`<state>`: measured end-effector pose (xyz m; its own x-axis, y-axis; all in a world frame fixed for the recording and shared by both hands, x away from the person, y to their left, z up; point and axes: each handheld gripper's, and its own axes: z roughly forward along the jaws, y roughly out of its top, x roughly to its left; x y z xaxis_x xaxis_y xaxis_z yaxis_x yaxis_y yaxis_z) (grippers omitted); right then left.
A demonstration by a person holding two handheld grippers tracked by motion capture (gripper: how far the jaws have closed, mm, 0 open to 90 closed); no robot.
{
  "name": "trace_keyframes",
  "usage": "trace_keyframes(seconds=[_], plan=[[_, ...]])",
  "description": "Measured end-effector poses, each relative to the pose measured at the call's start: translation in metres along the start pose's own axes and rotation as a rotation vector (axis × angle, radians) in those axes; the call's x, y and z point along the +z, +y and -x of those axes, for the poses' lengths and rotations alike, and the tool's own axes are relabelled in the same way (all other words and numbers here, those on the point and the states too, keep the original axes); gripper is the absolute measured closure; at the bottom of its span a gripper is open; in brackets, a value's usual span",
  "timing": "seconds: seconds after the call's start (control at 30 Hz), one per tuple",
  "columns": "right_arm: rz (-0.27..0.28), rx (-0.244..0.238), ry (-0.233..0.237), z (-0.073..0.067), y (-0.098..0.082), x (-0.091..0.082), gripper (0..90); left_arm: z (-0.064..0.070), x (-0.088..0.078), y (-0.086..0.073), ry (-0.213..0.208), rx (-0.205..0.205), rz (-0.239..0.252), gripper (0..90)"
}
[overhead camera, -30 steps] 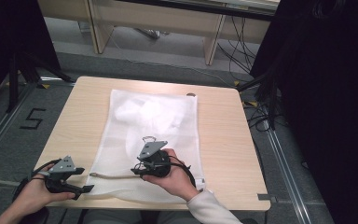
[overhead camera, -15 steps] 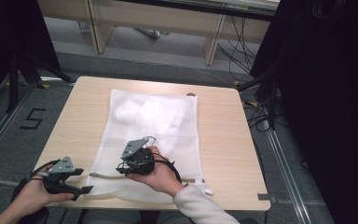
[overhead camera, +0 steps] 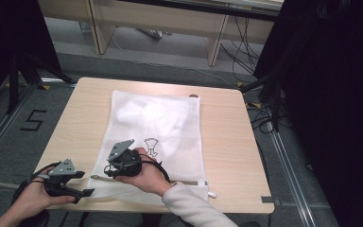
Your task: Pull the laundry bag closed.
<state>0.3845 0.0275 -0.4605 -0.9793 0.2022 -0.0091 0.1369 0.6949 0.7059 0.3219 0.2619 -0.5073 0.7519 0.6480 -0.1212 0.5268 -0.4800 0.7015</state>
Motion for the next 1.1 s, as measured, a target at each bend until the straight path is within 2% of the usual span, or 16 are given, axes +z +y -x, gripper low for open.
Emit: trace_keyframes(seconds=[0.07,0.1,0.17,0.23,0.4,0.43,0.47,0.5,0.53,0.6,0.67,0.73,0.77,0.83,0.9,1.1], plan=[[-0.004,0.006,0.002,0.000,0.001,0.003,60.7,-0.001,-0.001,0.000,0.007,0.010,-0.014,21.8],[-0.005,-0.002,0.006,0.000,0.002,0.005,60.7,-0.003,-0.001,0.001,0.009,0.037,-0.013,21.8],[-0.010,0.020,0.013,-0.001,0.002,0.009,60.8,-0.003,-0.001,0.000,0.002,0.025,-0.013,21.9],[-0.011,0.003,0.015,0.000,0.004,0.012,60.9,-0.003,-0.001,0.000,0.001,0.024,-0.015,21.9],[-0.019,0.022,0.030,-0.001,0.005,0.019,61.1,-0.003,-0.001,0.000,0.003,0.016,-0.008,21.9],[-0.015,0.002,0.030,0.001,0.006,0.023,61.4,-0.002,0.000,-0.001,0.004,-0.014,-0.003,22.0],[-0.018,0.003,0.034,0.000,0.007,0.024,61.6,-0.001,0.000,-0.001,0.001,-0.021,0.006,21.9],[-0.016,0.006,0.033,0.000,0.007,0.026,61.9,-0.001,0.000,-0.001,0.001,-0.021,0.006,22.0],[-0.016,0.002,0.040,0.000,0.008,0.028,62.1,-0.004,-0.002,0.000,0.003,0.017,-0.002,22.0],[-0.020,0.018,0.039,-0.001,0.009,0.029,62.3,-0.004,-0.002,0.000,-0.001,0.015,-0.007,22.0],[-0.017,0.016,0.049,-0.001,0.010,0.034,63.0,-0.005,-0.001,0.000,0.012,0.034,-0.012,22.0],[-0.022,0.005,0.052,-0.001,0.011,0.037,63.3,-0.004,-0.001,0.000,0.005,0.018,-0.009,21.9],[-0.036,0.022,0.046,-0.002,0.011,0.038,63.6,-0.003,-0.001,-0.001,-0.002,0.001,-0.002,21.9],[-0.030,0.004,0.054,-0.001,0.011,0.040,63.8,-0.004,-0.001,-0.001,-0.001,0.011,-0.011,21.9],[-0.041,0.029,0.056,-0.003,0.011,0.044,65.4,-0.004,-0.001,-0.001,-0.001,0.010,-0.011,21.9],[-0.061,0.019,0.058,-0.002,0.010,0.051,66.4,-0.004,-0.001,-0.001,0.000,0.009,-0.014,21.7]])
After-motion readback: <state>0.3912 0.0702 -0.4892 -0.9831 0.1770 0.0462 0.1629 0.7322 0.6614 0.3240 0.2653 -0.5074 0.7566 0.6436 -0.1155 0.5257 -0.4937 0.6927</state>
